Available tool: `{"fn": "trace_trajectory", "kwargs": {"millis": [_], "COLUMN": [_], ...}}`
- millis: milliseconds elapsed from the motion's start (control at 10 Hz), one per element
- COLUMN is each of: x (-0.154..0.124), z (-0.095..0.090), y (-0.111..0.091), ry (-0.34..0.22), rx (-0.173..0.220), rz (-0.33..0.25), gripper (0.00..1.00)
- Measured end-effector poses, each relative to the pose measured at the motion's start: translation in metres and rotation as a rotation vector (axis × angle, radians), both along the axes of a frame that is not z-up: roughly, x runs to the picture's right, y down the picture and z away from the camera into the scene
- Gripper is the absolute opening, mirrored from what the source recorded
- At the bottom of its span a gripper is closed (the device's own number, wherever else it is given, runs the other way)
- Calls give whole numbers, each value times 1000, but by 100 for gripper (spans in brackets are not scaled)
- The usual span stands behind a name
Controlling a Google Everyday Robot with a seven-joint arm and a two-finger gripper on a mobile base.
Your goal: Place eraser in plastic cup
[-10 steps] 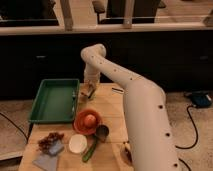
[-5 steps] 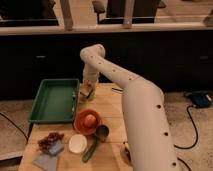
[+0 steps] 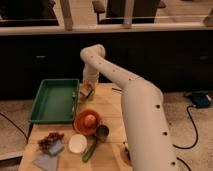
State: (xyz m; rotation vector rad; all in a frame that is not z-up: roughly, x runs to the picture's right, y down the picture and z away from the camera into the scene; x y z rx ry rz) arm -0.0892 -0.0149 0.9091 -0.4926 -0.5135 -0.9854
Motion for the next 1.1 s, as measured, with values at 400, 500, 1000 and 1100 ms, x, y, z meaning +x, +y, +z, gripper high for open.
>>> {"fn": "trace_trajectory", "kwargs": {"millis": [400, 500, 1000, 1100], "x": [4, 4, 1, 1], "z": [2, 3, 4, 4], "y": [-3, -4, -5, -4], "ry": [2, 1, -4, -4], "rx": [-6, -8, -18, -21], "rz": [8, 7, 0, -4], "gripper": [80, 80, 80, 80]}}
